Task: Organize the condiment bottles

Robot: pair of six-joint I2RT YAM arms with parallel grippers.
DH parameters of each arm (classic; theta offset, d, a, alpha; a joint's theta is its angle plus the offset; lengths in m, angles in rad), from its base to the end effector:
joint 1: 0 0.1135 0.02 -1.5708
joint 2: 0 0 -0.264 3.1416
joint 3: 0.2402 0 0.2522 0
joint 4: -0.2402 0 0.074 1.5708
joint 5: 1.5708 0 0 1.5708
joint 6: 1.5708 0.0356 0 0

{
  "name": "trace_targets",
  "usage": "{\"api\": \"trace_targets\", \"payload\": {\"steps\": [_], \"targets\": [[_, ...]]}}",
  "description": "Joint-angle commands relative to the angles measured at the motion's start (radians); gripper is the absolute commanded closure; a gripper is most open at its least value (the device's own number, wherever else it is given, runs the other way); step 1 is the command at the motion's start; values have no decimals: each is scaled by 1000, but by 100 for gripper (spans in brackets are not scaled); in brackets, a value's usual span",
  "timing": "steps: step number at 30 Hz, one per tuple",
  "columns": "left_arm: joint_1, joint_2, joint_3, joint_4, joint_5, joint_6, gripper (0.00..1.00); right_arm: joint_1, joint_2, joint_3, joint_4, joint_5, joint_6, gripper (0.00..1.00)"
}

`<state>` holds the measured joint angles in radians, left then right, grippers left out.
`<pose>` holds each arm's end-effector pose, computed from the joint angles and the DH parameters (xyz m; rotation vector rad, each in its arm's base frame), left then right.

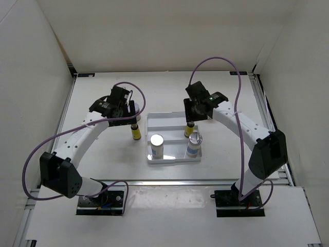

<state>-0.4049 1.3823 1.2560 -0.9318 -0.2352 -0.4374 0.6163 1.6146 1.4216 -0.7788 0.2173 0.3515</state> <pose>0.2555 -0.1005 0.3068 -0.1218 2.5791 0.0017 0.2858 0.1930 0.2993 -0.2477 2.5007 0.1183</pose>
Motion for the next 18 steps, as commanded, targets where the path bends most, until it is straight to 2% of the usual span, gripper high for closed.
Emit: {"api": "trace_targets", "payload": {"steps": [1, 4, 6, 9, 18], "targets": [[5, 26, 22, 34, 23, 0, 10, 8, -31, 8, 47, 22, 9, 43], [5, 52, 31, 54, 34, 0, 15, 17, -42, 20, 36, 31, 9, 20], [5, 66, 31, 54, 43, 0, 20, 17, -68, 34, 15, 44, 9, 15], [5, 77, 31, 64, 54, -9, 26, 26, -103, 56, 6, 44, 9, 12], [5, 95, 60, 73, 82, -9, 27, 26, -202, 47, -14, 44, 9, 11]]}}
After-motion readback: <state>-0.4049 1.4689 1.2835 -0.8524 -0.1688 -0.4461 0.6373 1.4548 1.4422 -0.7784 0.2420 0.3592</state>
